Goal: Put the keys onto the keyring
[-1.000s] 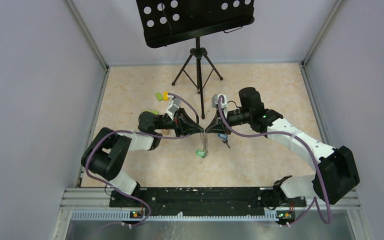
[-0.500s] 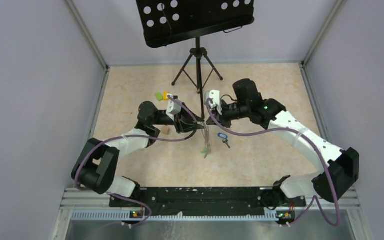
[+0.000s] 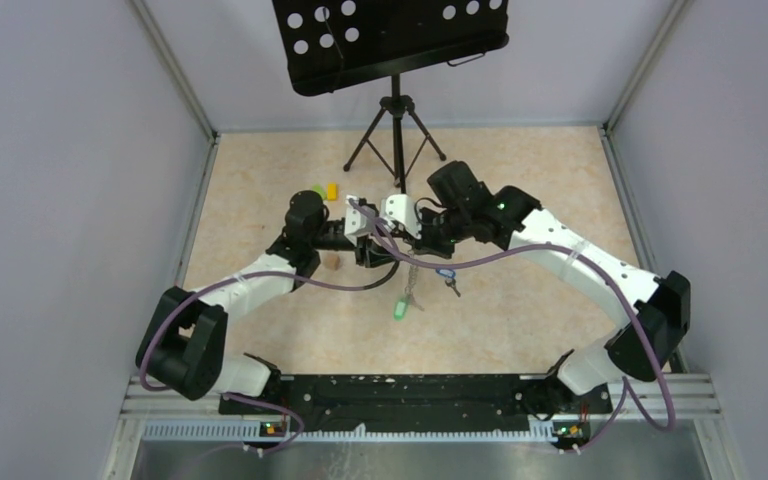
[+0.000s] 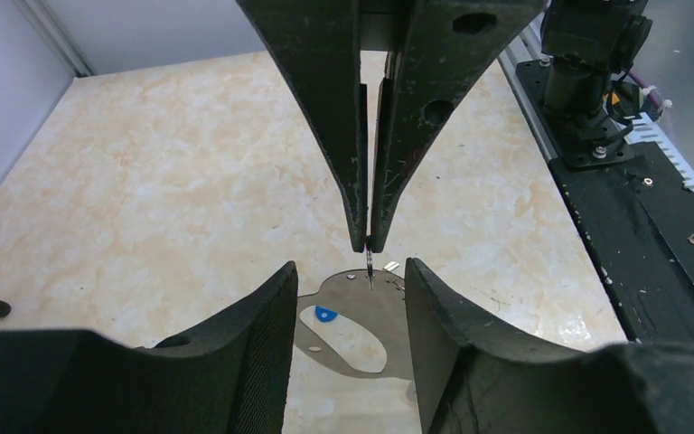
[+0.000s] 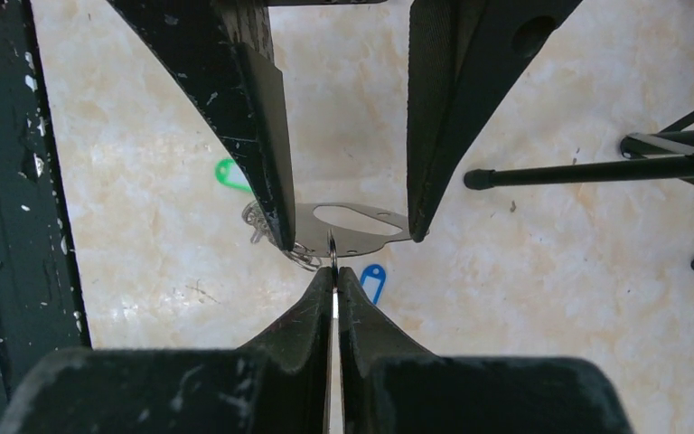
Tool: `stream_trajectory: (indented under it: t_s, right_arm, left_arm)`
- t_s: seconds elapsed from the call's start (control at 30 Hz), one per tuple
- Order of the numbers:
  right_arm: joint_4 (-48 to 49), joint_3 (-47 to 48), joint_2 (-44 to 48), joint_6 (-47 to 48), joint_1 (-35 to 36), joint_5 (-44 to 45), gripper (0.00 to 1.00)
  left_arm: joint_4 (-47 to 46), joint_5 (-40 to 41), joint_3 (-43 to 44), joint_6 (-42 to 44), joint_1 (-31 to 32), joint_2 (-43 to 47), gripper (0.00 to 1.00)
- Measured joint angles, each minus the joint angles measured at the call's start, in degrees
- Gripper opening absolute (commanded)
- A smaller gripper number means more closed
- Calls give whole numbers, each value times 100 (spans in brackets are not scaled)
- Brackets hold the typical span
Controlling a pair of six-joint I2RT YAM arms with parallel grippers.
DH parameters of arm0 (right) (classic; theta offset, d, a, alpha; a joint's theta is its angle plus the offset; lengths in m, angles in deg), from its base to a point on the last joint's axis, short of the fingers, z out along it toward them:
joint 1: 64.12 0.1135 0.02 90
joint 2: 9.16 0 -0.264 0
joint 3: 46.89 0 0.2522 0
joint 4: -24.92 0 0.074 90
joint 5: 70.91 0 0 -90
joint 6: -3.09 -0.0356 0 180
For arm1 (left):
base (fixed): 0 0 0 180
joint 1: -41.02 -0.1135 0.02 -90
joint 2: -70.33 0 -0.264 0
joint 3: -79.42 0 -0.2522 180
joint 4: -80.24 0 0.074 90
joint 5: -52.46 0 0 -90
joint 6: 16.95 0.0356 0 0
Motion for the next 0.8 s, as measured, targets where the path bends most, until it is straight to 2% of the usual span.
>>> stream_trajectory:
  t_s: [0.1,0.33,0.4,0.53,0.8]
  right_arm:
    - [-50,0,-50,-37,31,129,0]
    - [-44,-2,-59,-125,31,164,0]
    - [-35,-2,-59,-160,26,168,0]
    - [-35,-2,-59,-190,17,184,0]
    - [-46,-15,-59,-201,13,208,0]
  left_arm:
    - [164,52,11,133,48,0,45]
    - [382,59,90,323,142,-44,27]
    - [417,42,151,372,142,-94,25]
    - [424,37,175,382,142,-133,25]
    - [431,-20,203,422,144,-203,34]
